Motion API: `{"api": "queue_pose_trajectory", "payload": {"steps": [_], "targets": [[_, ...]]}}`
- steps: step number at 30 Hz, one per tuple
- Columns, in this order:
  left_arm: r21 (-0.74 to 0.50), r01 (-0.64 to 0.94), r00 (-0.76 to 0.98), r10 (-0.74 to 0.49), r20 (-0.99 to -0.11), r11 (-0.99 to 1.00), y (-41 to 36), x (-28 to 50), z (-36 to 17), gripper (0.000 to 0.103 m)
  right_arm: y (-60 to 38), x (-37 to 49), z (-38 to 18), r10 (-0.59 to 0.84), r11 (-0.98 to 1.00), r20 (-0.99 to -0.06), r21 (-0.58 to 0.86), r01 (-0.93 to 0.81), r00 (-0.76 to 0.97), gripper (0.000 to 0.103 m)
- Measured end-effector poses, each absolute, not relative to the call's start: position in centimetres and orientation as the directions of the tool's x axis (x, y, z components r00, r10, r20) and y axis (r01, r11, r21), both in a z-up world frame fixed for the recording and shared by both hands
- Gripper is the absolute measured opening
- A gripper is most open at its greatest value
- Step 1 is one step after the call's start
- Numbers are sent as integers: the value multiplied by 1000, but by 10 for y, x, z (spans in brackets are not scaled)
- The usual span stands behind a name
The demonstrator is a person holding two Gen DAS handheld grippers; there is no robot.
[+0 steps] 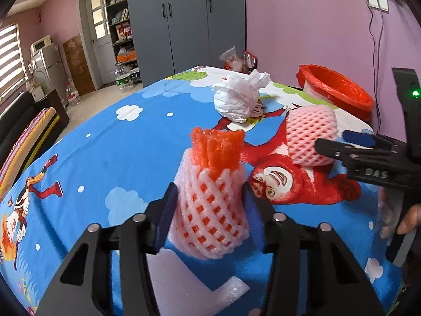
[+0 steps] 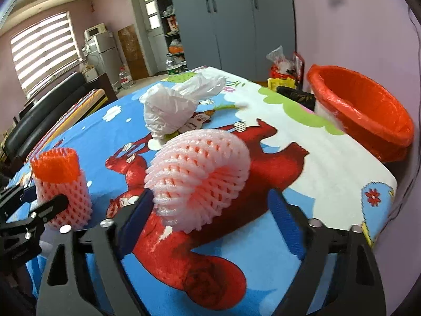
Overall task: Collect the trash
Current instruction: 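Grasp the pink foam fruit net with orange top with the left tool, then grasp the round pink foam fruit net with the right tool while the left tool holds its net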
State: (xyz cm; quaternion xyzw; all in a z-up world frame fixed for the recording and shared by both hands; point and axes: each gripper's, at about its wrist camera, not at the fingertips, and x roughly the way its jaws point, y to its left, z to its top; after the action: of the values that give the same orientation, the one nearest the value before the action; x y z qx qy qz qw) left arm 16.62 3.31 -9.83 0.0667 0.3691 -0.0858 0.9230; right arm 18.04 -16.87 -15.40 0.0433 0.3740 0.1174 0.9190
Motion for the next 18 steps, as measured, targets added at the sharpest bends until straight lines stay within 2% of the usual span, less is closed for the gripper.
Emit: {"api": "queue_pose_trajectory", "payload": {"steps": [1,2,3,4,5,18], "targets": [[56,210,717,-115,-688,976,32,165,-98,41,-167,180,-154,258,966,-677,165,-198,690,65],[54,211,718,-117,-687,976,32,164,-97,38,-164,178,-154,276,961,-674,165,-224,686,50],[52,212,717,-120,-687,976,32,164,-97,36,-161,176,-153,295,954,-669,168,-247,682,41],[52,213,718,-121,-686,976,31,164,-97,35,-159,173,-151,299,952,-662,157,-263,687,37],[51,211,721,-120,-683,976,31,163,-95,33,-157,170,-149,299,951,-656,147,-271,693,23],[72,173,790,-95,-605,982,26,137,-62,32,-173,131,-119,307,949,-587,130,-287,749,22]]}}
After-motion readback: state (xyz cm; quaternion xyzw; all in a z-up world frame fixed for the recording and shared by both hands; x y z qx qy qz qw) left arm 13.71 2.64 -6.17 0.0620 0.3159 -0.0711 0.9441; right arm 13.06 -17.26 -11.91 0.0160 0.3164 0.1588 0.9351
